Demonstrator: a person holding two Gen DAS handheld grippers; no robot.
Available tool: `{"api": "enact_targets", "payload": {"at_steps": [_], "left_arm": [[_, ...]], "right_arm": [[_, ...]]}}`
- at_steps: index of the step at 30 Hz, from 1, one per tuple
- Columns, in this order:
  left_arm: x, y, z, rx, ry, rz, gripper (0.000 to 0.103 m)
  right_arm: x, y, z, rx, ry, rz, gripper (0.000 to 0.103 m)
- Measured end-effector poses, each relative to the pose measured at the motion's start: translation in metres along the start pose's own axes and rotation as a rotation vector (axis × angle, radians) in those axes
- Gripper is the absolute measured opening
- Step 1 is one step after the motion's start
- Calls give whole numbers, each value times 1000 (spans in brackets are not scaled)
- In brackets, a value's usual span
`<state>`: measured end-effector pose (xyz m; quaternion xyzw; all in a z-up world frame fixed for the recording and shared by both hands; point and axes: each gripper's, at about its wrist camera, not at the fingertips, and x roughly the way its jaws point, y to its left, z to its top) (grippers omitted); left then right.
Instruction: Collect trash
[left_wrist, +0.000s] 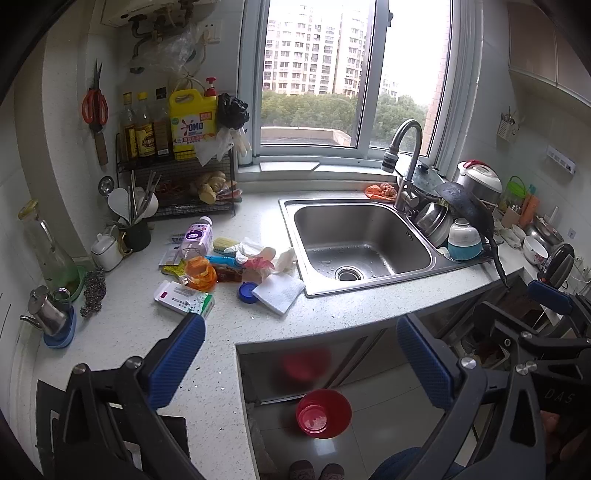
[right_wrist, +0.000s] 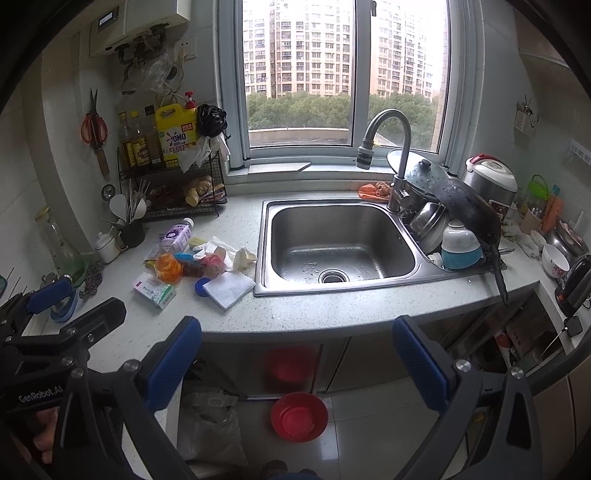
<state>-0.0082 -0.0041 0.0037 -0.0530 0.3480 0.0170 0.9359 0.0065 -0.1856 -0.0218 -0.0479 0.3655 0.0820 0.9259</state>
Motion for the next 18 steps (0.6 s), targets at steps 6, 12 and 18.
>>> {"api": "enact_targets", "payload": {"at_steps": [6, 12, 18], "left_arm": [[0, 0, -1, 4, -2, 2, 103], [-1, 1, -1, 0, -1, 0, 103], [-1, 1, -6, -8, 3, -3, 103]], "right_arm": [[0, 0, 0, 1, 0, 2, 103], [0, 1, 0, 1, 1, 4, 103], [0, 2, -1, -1, 2, 4, 103]]}}
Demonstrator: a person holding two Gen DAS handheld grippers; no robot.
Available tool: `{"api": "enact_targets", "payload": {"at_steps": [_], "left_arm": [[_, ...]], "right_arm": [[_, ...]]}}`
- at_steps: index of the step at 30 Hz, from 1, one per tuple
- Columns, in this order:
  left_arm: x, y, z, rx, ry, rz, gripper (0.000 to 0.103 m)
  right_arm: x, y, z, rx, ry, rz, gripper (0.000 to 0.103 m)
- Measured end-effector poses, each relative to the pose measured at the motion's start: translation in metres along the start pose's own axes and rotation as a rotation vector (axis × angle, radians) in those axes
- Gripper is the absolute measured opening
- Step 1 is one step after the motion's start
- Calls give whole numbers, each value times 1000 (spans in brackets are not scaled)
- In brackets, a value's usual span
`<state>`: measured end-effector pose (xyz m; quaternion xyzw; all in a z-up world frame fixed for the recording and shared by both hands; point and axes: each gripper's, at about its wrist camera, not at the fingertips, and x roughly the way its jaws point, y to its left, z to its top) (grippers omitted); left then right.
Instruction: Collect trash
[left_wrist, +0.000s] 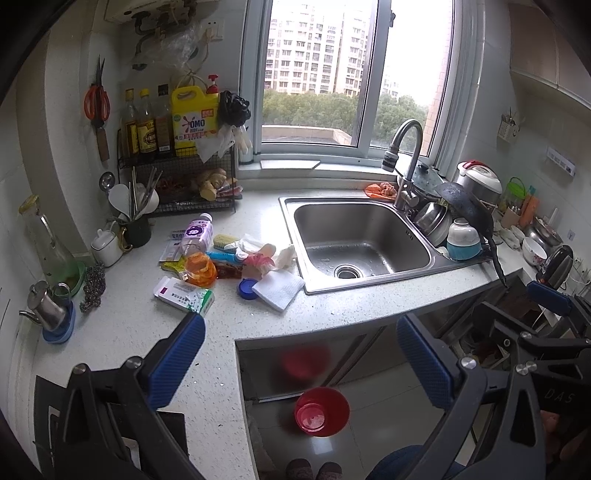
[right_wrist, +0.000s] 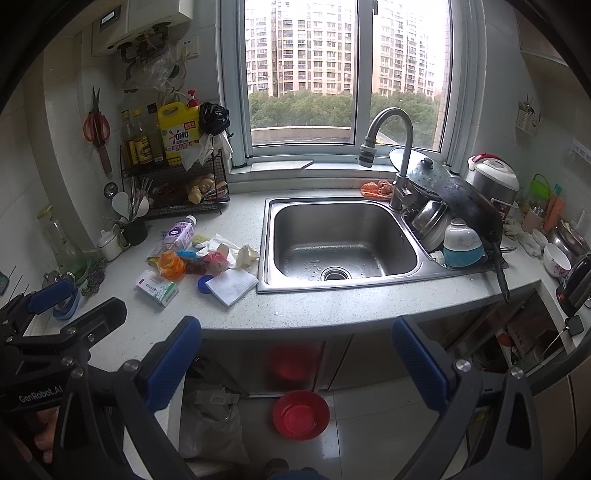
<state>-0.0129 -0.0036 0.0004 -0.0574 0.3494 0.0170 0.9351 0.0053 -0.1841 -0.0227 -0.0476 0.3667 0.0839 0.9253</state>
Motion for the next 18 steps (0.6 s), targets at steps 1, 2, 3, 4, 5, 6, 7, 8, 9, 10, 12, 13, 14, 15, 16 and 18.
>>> {"api": "enact_targets", "payload": {"at_steps": [1, 2, 3, 4, 5, 6, 7, 8, 9, 10, 12, 13, 14, 15, 16, 18], "left_arm": [[0, 0, 0, 1, 1, 0, 103], [0, 0, 0, 2, 2, 1, 103], [0, 0, 0, 5, 0, 1, 103], [1, 0, 1, 4, 1, 1, 103], [1, 0, 0, 3, 2, 1, 103], [1, 0, 0, 0, 3, 0, 103], [1, 0, 0, -3, 4, -3, 103], [2, 0, 1, -4, 6, -4, 103], [2, 0, 1, -4, 8, -5, 103], [3, -1, 2, -5, 11, -4, 103], [4, -2, 3, -6, 16, -4, 103], [5, -2, 4, -10, 19, -3, 103], [7, -2, 5, -13, 23, 0, 103], [9, -2, 7, -20, 29, 2, 103], [11, -1, 7, -27, 34, 5, 103], [17, 1, 10, -51, 47, 9, 103]], "right_arm": [[0, 0, -1, 0, 1, -1, 103], [0, 1, -1, 0, 3, 0, 103], [0, 1, -1, 2, 4, 1, 103], [1, 0, -1, 2, 5, 3, 103], [1, 0, -1, 3, 5, 4, 103], [1, 0, -1, 3, 5, 5, 103], [1, -1, -1, 5, 6, 7, 103], [2, -1, 0, 6, 7, 10, 103], [2, -1, 0, 4, 7, 13, 103], [2, -2, 1, 1, 7, 14, 103], [3, -2, 3, -4, 6, 24, 103], [4, -4, 5, -4, 4, 32, 103], [5, -5, 6, -5, 1, 44, 103], [7, -5, 8, -6, 1, 54, 103], [9, -6, 10, -9, 3, 62, 103], [18, -7, 15, -18, 18, 82, 103]]}}
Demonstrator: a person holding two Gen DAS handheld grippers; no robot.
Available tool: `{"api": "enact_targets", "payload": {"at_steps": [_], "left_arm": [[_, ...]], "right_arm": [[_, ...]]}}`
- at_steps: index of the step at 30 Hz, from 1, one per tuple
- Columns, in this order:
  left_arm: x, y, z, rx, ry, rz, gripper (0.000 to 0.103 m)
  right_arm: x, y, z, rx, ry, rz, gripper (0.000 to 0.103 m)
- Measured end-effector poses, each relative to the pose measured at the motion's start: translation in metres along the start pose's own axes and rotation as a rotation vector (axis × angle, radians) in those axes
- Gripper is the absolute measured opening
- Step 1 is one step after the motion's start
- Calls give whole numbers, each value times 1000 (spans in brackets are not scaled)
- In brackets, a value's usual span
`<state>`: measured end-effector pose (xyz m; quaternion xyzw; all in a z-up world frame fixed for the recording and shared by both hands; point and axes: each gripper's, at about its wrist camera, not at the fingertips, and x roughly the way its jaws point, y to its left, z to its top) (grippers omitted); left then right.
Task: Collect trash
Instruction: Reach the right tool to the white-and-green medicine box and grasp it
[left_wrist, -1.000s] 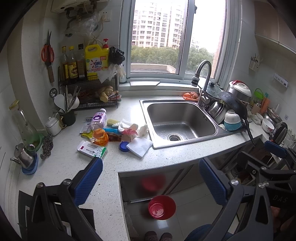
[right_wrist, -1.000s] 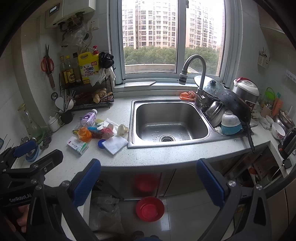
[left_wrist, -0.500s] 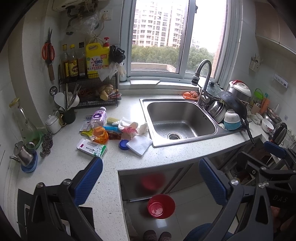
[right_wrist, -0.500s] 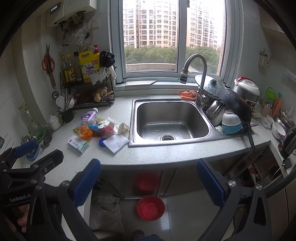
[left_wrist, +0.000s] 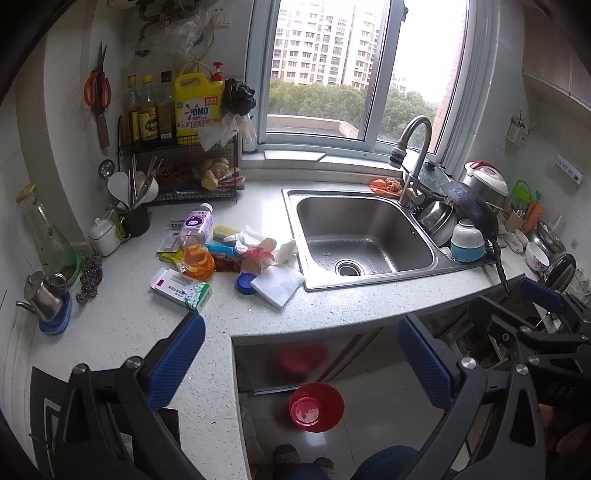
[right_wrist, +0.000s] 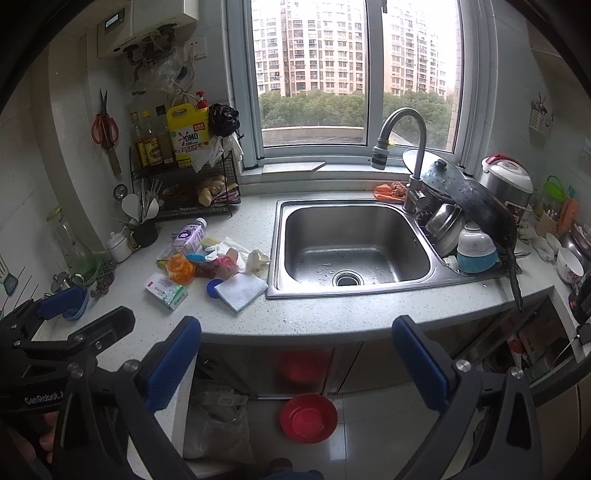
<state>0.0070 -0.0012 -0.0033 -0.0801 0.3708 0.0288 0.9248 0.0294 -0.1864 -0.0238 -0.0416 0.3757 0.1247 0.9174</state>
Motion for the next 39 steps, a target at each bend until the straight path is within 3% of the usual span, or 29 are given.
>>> {"api": "enact_targets", "payload": {"at_steps": [11, 24, 30, 39], "left_arm": [[59, 44, 31, -99, 55, 136, 103], [137, 153, 65, -281, 170, 285, 103], [155, 196, 55, -398, 225, 320, 103], [163, 248, -1, -518, 339, 409, 103]], "right_arm": [[79, 13, 45, -88, 74, 156, 103], [198, 94, 100, -289, 230, 327, 103], [240, 143, 95, -394, 336, 433, 99], [287, 207, 63, -528, 491, 524, 97]]}}
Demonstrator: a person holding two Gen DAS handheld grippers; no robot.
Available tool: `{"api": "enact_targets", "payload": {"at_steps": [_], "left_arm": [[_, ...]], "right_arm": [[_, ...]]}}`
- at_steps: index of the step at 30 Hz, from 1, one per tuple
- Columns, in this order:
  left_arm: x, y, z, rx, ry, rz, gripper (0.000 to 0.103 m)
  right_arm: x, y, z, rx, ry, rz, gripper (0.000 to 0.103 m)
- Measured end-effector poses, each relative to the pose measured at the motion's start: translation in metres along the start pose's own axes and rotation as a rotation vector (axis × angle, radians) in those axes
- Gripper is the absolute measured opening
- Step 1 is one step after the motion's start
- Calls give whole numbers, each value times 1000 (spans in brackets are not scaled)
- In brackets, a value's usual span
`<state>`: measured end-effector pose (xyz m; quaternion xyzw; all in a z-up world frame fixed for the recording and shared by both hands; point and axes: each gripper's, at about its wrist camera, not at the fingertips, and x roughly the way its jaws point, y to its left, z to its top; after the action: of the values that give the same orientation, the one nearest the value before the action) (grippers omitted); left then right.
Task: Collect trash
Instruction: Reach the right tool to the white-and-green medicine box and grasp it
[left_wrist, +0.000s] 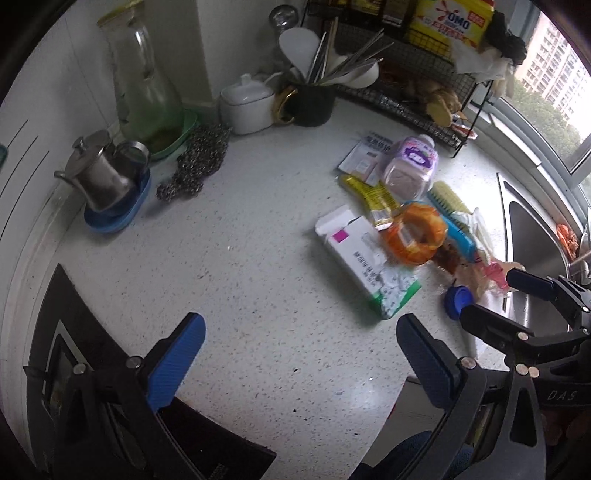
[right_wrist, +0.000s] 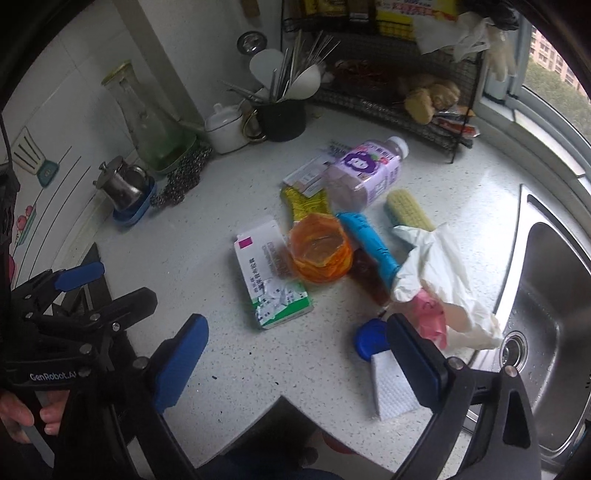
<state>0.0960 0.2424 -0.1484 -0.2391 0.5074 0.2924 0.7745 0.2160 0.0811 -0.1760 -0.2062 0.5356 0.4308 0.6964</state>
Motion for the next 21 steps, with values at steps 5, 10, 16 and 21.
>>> {"api": "enact_targets", "payload": {"at_steps": [5, 10, 16, 21], "left_arm": [[27, 21, -4, -13, 51, 19, 103], [51, 26, -4, 25, 90, 24, 103], [78, 30, -1, 37, 128, 9, 103], [91, 35, 0, 37, 139, 8, 103]], "right_arm": [[46, 8, 6, -14, 89, 24, 97], [86, 13, 14, -28, 147, 21, 97], [116, 11, 20, -32, 174, -25, 97], [133, 13, 30, -36, 175, -29, 97]]}}
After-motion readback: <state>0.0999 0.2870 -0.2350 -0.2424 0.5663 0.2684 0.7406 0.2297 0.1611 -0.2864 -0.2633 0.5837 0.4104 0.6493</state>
